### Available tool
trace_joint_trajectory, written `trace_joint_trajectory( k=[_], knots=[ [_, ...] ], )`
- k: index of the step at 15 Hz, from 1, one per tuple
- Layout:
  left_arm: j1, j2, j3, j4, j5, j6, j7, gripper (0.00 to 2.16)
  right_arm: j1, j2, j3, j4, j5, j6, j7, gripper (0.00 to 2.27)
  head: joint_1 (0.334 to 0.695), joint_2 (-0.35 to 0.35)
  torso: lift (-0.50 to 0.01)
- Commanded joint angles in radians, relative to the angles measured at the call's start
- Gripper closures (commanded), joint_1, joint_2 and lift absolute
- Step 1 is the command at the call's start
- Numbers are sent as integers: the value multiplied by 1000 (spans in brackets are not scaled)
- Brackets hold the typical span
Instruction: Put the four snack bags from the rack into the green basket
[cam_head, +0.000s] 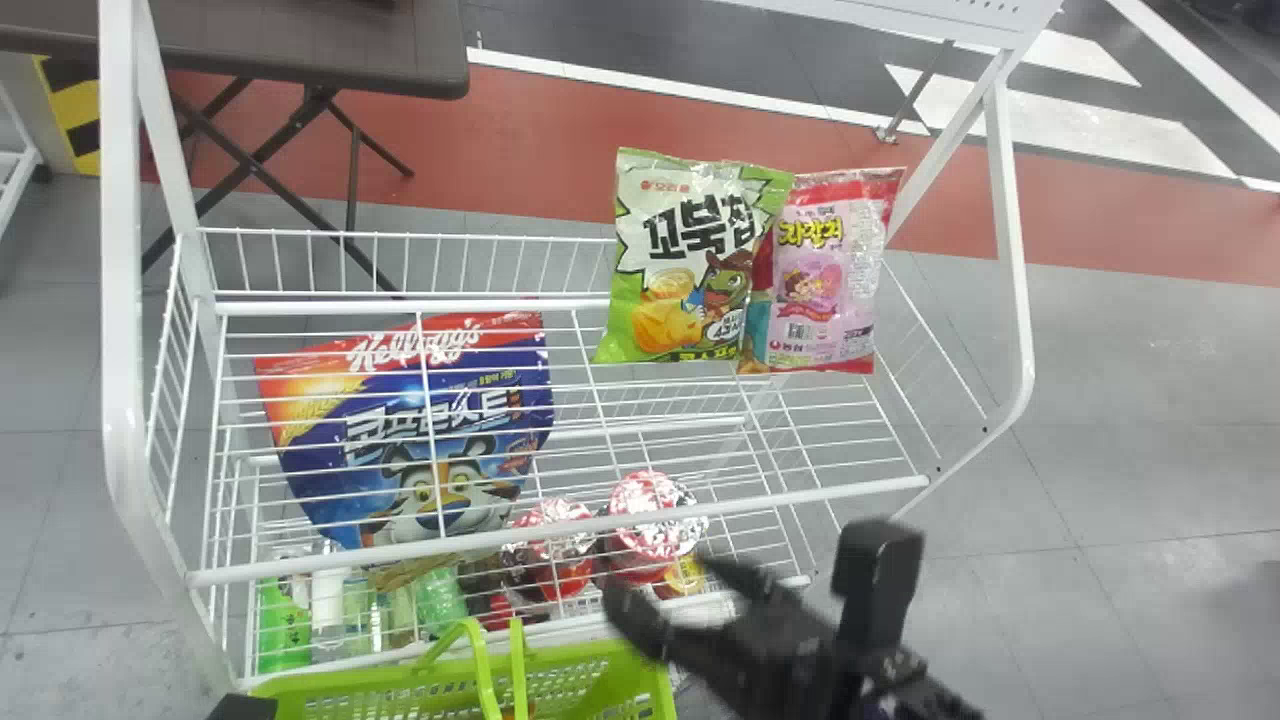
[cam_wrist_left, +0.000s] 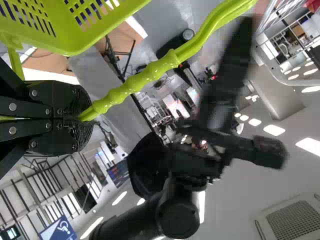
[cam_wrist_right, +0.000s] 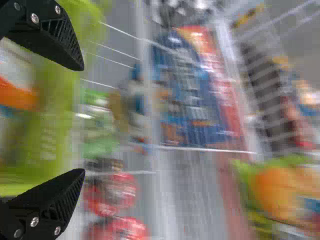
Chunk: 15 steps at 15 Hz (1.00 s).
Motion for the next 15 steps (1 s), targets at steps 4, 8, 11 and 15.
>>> trace_joint_trajectory(
  k=[4, 8, 11, 15],
  knots=[
    [1, 3, 6, 3, 6, -3, 1, 2128, -378, 19, 65, 307, 136, -250, -166, 87, 695, -350, -6],
    [-5, 7, 9, 3, 9, 1, -4, 2128, -547, 23, 76, 473, 191, -305, -255, 134, 695, -350, -6],
    [-18, 11, 9, 4, 9, 22, -10, 2128, -603, 33, 82, 530, 255, -290, -321, 154, 695, -350, -6],
    [-25, 9, 9, 6, 9, 31, -7, 2128, -646, 30, 65, 571, 251, -176, -230, 2030, 695, -350, -6]
  ],
)
